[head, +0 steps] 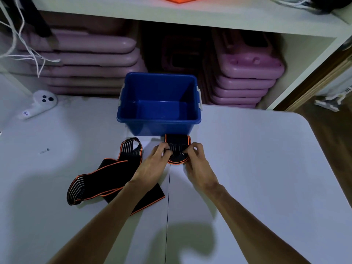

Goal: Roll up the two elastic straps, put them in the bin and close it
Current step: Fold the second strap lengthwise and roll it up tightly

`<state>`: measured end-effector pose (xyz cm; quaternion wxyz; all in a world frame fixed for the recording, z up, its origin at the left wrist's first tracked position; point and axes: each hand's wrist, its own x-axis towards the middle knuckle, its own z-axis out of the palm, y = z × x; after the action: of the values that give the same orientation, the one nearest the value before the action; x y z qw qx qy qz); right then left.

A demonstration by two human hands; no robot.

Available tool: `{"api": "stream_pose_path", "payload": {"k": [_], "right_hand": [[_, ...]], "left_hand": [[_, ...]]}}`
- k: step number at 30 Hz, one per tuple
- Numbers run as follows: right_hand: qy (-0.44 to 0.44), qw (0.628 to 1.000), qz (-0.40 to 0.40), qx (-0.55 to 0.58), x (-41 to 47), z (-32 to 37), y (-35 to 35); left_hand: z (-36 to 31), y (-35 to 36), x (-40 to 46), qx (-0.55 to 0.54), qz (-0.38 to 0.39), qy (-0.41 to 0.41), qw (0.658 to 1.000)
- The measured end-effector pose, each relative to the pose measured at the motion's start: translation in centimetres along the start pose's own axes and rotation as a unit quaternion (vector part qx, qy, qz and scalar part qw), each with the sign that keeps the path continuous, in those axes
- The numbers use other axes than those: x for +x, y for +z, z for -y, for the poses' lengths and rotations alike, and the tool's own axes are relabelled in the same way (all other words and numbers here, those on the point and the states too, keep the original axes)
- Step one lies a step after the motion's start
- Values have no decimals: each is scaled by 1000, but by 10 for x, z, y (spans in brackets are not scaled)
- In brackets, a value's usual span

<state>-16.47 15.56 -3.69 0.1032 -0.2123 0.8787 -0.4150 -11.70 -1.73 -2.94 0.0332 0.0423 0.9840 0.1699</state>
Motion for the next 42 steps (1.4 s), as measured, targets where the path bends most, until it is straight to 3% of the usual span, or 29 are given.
{"api": "stream_pose_path", "payload": {"k": [4,7,13,19,25,29,32,36,38,42], "right_hand": [[-51,997,17,-58,-15,-7,-6],[-15,998,23,-62,-24,-1,-12],[28,999,-24,3,-62,33,-22],[4,1000,22,8,-98,42,12],[4,991,120,-56,-96,58,55],[-10,988,124,-88,-88,71,70],[69,987,143,-36,-87,70,70],[97,980,160,-74,-91,64,64],[29,984,117,-129,-98,62,54],[9,999,25,-20,-122,58,20]], "left_hand": [[3,4,-11,8,-47,18,999],[6,4,-16,4,-57,20,998],[2,-23,-56,-104,-164,-24,981],[48,-29,-120,-35,-195,-153,968],[51,-8,-156,12,-136,-83,987],[48,8,-172,-6,-104,-63,993],[42,4,-177,-60,-76,-58,994],[28,-7,-179,-128,-37,-50,990],[24,-10,-179,-107,-62,-17,992],[28,-14,-178,-34,-99,61,993]]}}
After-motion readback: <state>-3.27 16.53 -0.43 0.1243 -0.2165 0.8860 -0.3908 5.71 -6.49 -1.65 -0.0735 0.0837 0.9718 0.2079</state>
